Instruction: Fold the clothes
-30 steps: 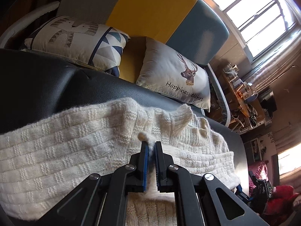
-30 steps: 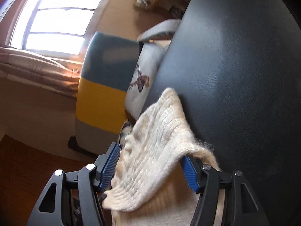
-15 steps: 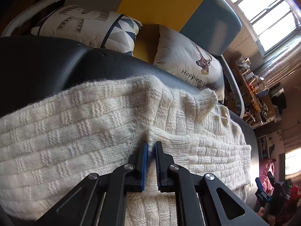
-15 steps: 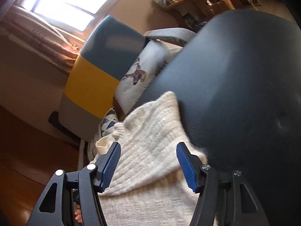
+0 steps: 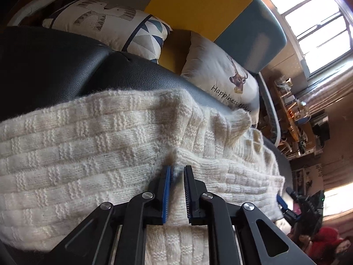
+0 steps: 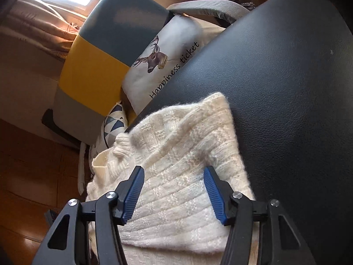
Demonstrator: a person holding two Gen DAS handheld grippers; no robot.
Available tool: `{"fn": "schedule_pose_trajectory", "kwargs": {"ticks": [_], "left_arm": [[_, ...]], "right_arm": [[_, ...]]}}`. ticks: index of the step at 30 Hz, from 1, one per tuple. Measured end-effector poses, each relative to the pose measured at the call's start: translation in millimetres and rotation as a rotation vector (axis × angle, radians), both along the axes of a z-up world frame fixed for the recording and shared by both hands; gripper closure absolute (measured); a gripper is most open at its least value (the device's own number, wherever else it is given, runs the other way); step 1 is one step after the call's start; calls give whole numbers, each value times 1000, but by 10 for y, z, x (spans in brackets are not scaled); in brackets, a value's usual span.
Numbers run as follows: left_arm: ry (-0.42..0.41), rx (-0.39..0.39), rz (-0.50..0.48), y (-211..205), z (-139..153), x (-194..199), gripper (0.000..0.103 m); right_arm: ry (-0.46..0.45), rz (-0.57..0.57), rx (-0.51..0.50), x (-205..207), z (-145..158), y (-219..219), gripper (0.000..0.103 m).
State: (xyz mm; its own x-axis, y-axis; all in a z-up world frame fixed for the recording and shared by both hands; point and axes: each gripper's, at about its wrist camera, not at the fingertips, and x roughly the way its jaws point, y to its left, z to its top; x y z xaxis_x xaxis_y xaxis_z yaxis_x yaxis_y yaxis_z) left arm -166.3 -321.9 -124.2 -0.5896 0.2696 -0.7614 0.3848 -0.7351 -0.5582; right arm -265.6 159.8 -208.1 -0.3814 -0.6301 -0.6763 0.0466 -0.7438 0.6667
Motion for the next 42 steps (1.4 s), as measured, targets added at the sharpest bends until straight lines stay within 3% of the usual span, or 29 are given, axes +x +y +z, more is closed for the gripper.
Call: {"fn": "schedule_pose_trajectory", "kwargs": {"ticks": [4, 10, 14, 18, 22, 27, 34, 37, 39, 42], "left_arm": [[48, 58, 78, -315, 214, 348, 86], [24, 40, 183, -832, 234, 1091, 84], [-8, 43, 269, -1188, 107, 1633, 84], [-13, 114, 364, -1508, -46, 2181, 84], [3, 152, 380, -1581, -109, 2556, 84], [65, 108, 199, -1096, 34, 2379, 84], [80, 99, -63, -126, 163, 1463, 83], [-24, 77, -120, 212, -5, 1130, 83], [-101, 46, -105, 292, -168, 1032, 84], [-107, 50, -56, 225, -268, 1041, 99]], "right_arm": [[51, 147, 17, 318, 154, -451, 45], [115, 411, 68, 812, 265, -1422, 45], [80, 513, 50, 1064, 153, -2073, 45], [17, 591, 41, 1328, 7, -2557, 45], [14, 677, 29, 1660, 42, -2669, 45], [22, 689, 106, 2038, 18, -2271, 45], [67, 724, 199, 2374, 77, -1844, 45], [47, 726, 339, 2450, -83, -1754, 45], [68, 759, 356, 2579, -143, -1629, 45], [141, 773, 369, 2741, -151, -1485, 45]]}}
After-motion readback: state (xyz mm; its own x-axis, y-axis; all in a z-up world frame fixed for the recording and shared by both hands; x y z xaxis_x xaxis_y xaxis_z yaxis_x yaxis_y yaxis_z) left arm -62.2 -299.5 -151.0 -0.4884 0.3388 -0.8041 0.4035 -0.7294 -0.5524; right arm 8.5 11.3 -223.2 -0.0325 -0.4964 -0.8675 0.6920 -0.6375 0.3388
